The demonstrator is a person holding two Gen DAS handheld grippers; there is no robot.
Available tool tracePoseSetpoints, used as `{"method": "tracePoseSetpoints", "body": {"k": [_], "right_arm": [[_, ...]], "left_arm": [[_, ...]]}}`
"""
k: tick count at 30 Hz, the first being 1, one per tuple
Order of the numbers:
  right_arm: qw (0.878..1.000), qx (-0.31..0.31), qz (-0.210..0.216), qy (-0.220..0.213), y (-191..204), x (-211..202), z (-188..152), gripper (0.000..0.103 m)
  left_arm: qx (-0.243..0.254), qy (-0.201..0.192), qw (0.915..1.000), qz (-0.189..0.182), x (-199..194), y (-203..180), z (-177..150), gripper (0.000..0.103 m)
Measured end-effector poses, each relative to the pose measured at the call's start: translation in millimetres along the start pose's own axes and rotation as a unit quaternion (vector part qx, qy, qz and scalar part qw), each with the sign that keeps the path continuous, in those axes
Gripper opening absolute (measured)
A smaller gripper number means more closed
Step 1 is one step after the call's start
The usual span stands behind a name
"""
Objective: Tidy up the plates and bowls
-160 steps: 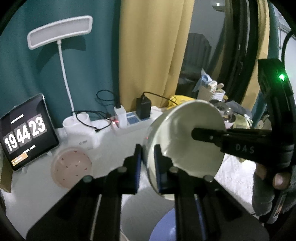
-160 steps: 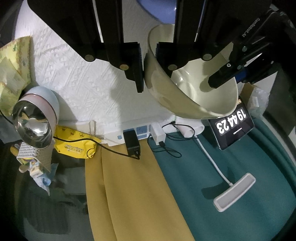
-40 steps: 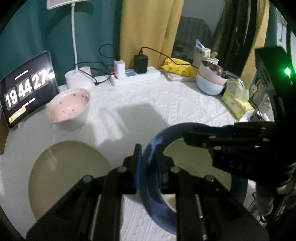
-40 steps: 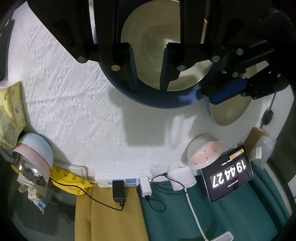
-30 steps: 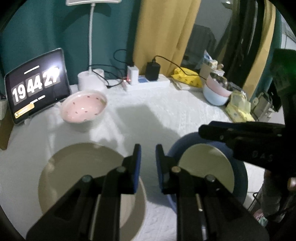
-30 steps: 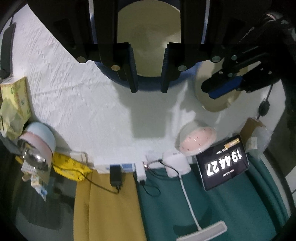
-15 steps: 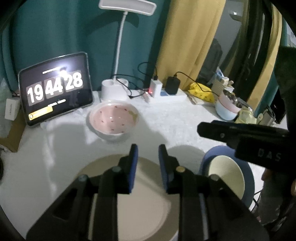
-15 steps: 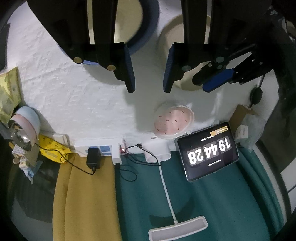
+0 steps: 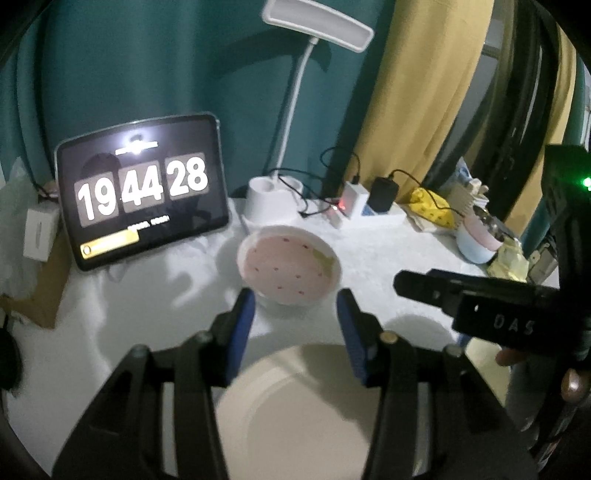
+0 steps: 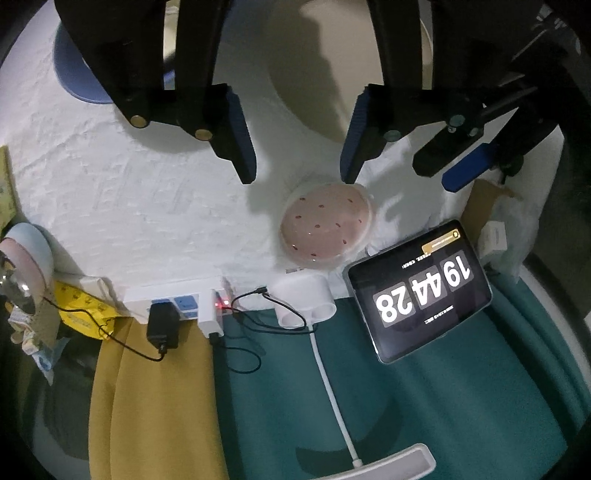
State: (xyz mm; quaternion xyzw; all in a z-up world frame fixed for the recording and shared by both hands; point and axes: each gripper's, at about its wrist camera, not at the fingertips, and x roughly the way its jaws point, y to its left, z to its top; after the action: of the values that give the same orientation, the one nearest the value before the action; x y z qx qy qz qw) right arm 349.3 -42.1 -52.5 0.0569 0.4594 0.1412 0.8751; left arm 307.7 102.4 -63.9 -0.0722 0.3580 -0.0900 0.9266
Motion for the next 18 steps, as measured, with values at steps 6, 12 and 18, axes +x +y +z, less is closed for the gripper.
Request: {"method": "tracePoseSetpoints", "body": {"k": [6, 12, 18], "right_arm": [[1.000, 0.019, -0.006, 0.015, 6.4, 29.7, 9.7, 0.051], [0.998, 0.044, -0.023, 0.030, 5.5, 64.4, 14.6, 0.051], [0.995, 0.077, -0.038, 0.044, -6.7, 89.6, 17.1, 0.051]], "left_arm": [[0.000, 0.007, 1.0000, -0.004, 15.7, 21.2, 14.0, 0.047], [-0.020, 0.034, 0.9991, -0.017, 51.0, 40.9, 20.7, 0.047], [-0.037, 0.060, 0.9974, -0.016, 82.3, 52.7, 19.0, 0.047]]}}
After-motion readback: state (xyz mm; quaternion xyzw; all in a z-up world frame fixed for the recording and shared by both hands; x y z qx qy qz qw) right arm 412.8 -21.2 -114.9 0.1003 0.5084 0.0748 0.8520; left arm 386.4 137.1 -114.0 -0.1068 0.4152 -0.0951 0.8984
